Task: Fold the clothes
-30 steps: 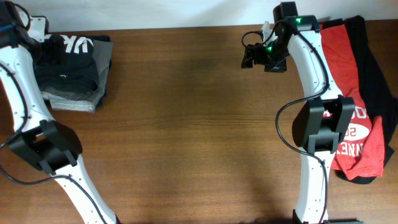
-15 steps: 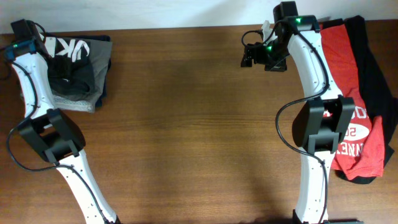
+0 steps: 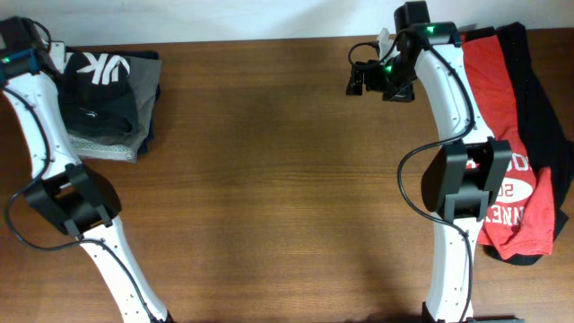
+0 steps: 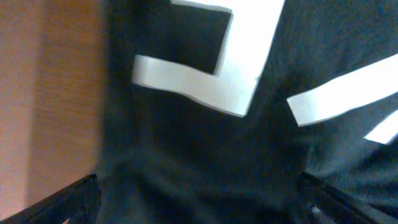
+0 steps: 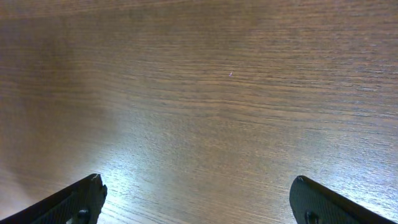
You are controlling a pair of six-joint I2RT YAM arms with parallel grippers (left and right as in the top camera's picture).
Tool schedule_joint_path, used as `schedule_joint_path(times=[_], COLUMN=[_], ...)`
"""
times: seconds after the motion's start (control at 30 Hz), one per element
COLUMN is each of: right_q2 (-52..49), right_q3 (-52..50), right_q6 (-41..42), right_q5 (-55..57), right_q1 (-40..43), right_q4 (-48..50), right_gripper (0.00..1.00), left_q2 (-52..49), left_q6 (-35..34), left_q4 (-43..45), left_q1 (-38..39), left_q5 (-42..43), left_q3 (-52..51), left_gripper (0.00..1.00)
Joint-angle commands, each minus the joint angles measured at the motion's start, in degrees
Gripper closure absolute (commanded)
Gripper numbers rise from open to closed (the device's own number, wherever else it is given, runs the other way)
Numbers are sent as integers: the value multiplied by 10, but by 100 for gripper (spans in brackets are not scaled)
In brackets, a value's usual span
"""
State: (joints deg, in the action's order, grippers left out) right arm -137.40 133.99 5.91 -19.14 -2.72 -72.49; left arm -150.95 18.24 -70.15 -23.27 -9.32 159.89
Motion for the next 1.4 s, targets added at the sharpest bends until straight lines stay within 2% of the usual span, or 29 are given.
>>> schedule_joint_path(times=[0.0,0.17,0.2,0.43,0.7,0.9,1.0,1.27,1.37], right_q2=[21,21,21,27,169,264,296,329,330], right_q3=[59,196,258,460,458,458,458,458,458], right_q6=[-2,-38,-54,-65,-57,72,106,88,-24], right_q5=[3,5,5,4,0,-82,-108,-88,-84], right_q1=[5,9,9,9,9,9,9,11,16], right_q4=[-14,-90,-127,-245,-248,-248,-248,-248,-248], right_gripper=[1,1,1,1,1,1,1,1,1], left_q2=[78,128,148,187,183,183,183,183,183], left_q6=[-9,-11,-22,-60,-60,-60,-60,-60,-60], left_q4=[-24,-59,-70,-98,-92,-92,-92,-92,-92], left_q1=[-4,-1,3,35,73,74,74,74,74], left_q5=[22,131,165,259,261,261,261,261,261], left_q3=[46,56,56,56,55,55,55,55,55], left_gripper=[1,1,1,1,1,1,1,1,1])
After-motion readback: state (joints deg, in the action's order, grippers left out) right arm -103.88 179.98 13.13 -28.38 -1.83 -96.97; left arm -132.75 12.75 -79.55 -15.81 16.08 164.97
